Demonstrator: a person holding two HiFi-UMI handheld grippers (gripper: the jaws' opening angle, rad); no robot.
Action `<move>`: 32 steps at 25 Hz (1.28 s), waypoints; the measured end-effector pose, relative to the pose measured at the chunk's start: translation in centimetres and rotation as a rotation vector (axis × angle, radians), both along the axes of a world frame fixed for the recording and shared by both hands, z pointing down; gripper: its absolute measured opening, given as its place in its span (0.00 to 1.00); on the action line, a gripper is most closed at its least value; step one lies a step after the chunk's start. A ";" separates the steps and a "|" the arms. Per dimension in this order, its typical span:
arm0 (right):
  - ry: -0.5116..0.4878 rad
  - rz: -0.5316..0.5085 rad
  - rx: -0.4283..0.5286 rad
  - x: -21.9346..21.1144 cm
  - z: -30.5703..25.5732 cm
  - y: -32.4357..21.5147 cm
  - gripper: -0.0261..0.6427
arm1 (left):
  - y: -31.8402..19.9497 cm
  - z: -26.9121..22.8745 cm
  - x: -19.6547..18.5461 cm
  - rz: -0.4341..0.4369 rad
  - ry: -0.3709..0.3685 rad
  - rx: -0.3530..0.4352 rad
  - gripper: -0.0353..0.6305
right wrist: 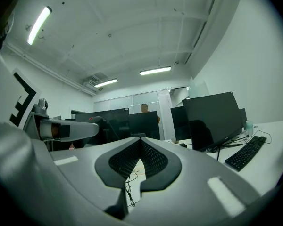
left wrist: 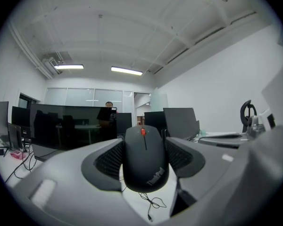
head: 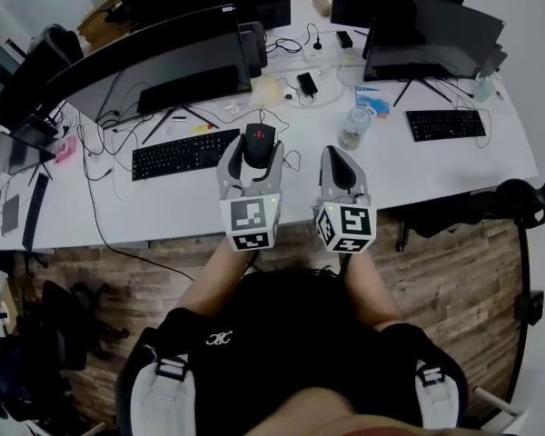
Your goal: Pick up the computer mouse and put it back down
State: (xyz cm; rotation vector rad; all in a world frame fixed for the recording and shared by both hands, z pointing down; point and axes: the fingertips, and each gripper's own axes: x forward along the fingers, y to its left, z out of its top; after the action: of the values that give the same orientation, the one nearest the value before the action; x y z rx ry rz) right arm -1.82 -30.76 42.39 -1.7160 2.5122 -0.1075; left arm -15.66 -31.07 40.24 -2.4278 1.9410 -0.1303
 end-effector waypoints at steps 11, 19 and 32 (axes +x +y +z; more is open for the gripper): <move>0.019 0.023 -0.010 0.6 0.1 0.2 0.04 | -1.0 4.4 -0.8 -0.009 0.032 -0.106 0.54; 0.022 0.050 -0.005 1.7 0.1 0.6 0.04 | -1.9 12.3 -2.9 -0.057 0.056 -0.277 0.54; 0.049 0.086 -0.049 2.8 1.4 1.4 0.04 | -1.6 25.2 -4.3 -0.102 0.049 -0.563 0.54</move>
State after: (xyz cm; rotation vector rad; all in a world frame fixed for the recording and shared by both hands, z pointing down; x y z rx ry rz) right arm 0.95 -29.41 43.83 -1.8646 2.4847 -0.1226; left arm -19.93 -32.69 65.41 -2.6530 2.2999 -0.7163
